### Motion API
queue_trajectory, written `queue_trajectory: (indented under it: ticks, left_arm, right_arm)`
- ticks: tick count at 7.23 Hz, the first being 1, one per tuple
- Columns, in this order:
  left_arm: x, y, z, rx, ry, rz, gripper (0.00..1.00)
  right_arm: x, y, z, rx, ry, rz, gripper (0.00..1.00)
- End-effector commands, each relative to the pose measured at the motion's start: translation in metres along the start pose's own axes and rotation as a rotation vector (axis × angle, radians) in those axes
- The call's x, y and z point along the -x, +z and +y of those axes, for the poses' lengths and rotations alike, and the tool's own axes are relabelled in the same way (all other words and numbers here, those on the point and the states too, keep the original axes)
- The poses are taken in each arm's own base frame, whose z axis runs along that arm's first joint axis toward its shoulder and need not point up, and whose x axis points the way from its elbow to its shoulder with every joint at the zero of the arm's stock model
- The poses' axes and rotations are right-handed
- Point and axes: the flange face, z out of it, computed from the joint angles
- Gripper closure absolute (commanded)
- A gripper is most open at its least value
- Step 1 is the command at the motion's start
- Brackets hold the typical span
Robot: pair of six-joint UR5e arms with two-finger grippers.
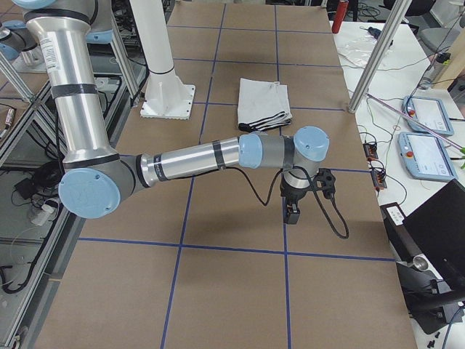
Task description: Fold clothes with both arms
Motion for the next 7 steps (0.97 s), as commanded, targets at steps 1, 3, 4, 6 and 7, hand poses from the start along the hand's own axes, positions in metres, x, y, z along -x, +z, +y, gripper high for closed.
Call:
queue_trajectory:
  ticks: [1,3,4,6,7]
  left_arm:
    - [-0.011,-0.008,-0.005,0.022,-0.017,0.003,0.01]
    - [-0.011,-0.007,-0.005,0.029,-0.029,0.004,0.00]
    - [-0.012,-0.005,-0.004,0.037,-0.035,0.005,0.01]
    - [-0.017,0.006,-0.003,0.081,-0.055,0.014,0.01]
    - [-0.023,0.007,-0.008,0.110,-0.062,-0.005,0.01]
  right_arm:
    - [0.002,0.002,0.015,-0.001,-0.001,0.017,0.00]
    - [0.003,0.001,0.021,-0.001,0.003,0.015,0.00]
    - [0.003,0.000,0.023,-0.002,0.004,0.014,0.00]
    - [0.010,0.007,0.022,0.008,-0.010,0.012,0.00]
    - [0.014,0.011,0.021,0.015,-0.019,0.016,0.00]
